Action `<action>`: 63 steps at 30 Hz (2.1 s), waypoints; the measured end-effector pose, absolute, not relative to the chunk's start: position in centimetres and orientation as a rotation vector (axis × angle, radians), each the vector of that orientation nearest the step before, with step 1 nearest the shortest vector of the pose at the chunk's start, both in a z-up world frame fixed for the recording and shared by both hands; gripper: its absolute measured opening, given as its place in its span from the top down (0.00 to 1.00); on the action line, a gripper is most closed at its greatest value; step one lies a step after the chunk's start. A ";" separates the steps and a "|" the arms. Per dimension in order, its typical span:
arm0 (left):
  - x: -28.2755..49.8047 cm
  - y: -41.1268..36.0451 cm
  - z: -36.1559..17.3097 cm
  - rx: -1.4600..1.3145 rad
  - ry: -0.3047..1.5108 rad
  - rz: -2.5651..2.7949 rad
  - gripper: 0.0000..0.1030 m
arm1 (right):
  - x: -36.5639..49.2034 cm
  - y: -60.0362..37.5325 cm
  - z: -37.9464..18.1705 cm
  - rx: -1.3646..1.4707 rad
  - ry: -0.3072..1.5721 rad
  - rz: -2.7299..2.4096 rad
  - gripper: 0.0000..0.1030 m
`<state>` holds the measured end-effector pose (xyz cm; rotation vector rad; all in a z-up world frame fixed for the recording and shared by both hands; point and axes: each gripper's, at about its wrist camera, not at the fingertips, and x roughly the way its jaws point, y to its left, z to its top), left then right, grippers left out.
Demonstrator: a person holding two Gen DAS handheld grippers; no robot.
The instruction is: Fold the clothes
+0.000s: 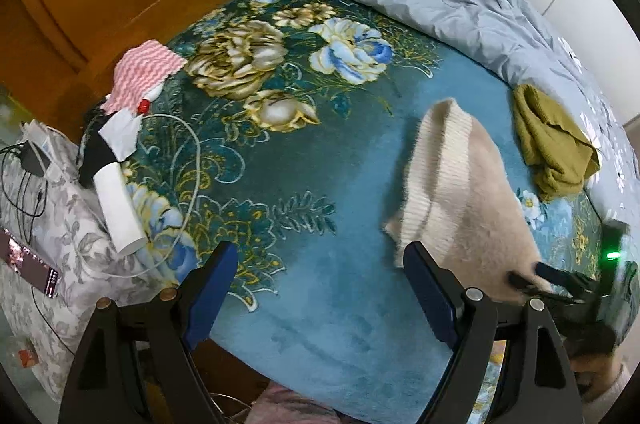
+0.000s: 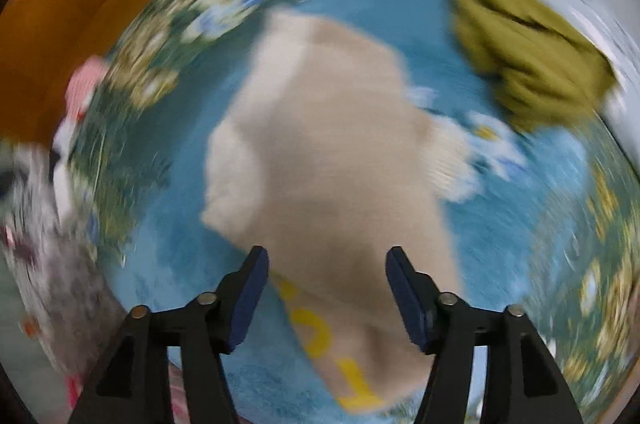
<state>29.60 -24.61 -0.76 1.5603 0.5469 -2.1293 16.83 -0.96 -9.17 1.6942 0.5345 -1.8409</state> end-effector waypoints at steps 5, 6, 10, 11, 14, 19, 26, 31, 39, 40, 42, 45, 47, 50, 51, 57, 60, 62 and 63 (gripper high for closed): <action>31.2 -25.3 -0.8 1.539 0.546 -2.102 0.17 | 20.5 -7.4 -15.1 1.592 0.878 -1.663 0.34; 31.7 -25.5 -0.9 1.534 0.553 -2.094 0.17 | 20.7 -7.9 -16.2 1.598 0.922 -1.644 0.34; 33.3 -26.1 -1.4 1.539 0.560 -2.056 0.17 | 21.0 -9.0 -19.9 1.621 1.069 -1.603 0.34; 33.8 -26.2 -1.6 1.542 0.560 -2.045 0.17 | 20.9 -9.1 -20.4 1.624 1.096 -1.606 0.34; 34.8 -26.6 -2.2 1.556 0.570 -2.009 0.17 | 20.1 -9.0 -20.8 1.658 1.089 -1.608 0.43; 34.8 -26.6 -2.8 1.584 0.591 -2.000 0.17 | 17.9 -7.6 -18.7 1.759 0.920 -1.659 0.88; 31.2 -25.2 -2.3 1.622 0.550 -2.095 0.17 | 13.3 0.4 -8.9 1.730 0.492 -1.940 0.89; 27.2 -22.9 -2.6 1.673 0.562 -2.177 0.17 | 9.1 10.3 -0.8 1.706 0.194 -2.265 0.89; 21.9 -17.6 -4.0 1.802 0.540 -2.292 0.17 | 8.0 27.2 0.8 1.942 -0.147 -2.605 0.90; 21.5 -17.1 -4.3 1.820 0.525 -2.295 0.17 | 8.2 28.8 0.0 1.999 -0.196 -2.621 0.90; 21.0 -16.5 -4.8 1.849 0.513 -2.291 0.17 | 8.9 31.5 -2.2 2.135 -0.326 -2.599 0.90; 20.4 -16.2 -5.6 1.881 0.501 -2.273 0.17 | 9.8 32.7 -4.9 2.273 -0.359 -2.548 0.90; 20.3 -16.3 -6.2 1.895 0.503 -2.250 0.17 | 9.8 32.5 -5.9 2.320 -0.328 -2.536 0.90; 20.3 -17.1 -7.1 1.904 0.528 -2.207 0.17 | 9.0 32.5 -5.9 2.335 -0.346 -2.552 0.90; 20.3 -17.4 -7.4 1.905 0.537 -2.193 0.17 | 8.8 32.5 -5.6 2.324 -0.358 -2.565 0.88; 20.0 -19.1 -8.8 1.885 0.575 -2.137 0.17 | 5.0 31.6 -2.9 2.190 -0.279 -2.723 0.82; 19.8 -19.7 -9.4 1.872 0.562 -2.117 0.17 | 2.4 27.6 -3.4 2.100 -0.286 -2.574 0.64; 19.8 -20.0 -9.7 1.864 0.555 -2.104 0.17 | 0.6 22.3 -5.1 2.055 -0.233 -2.383 0.52; 19.8 -20.1 -9.8 1.861 0.555 -2.099 0.17 | 0.0 19.6 -6.1 2.036 -0.204 -2.295 0.48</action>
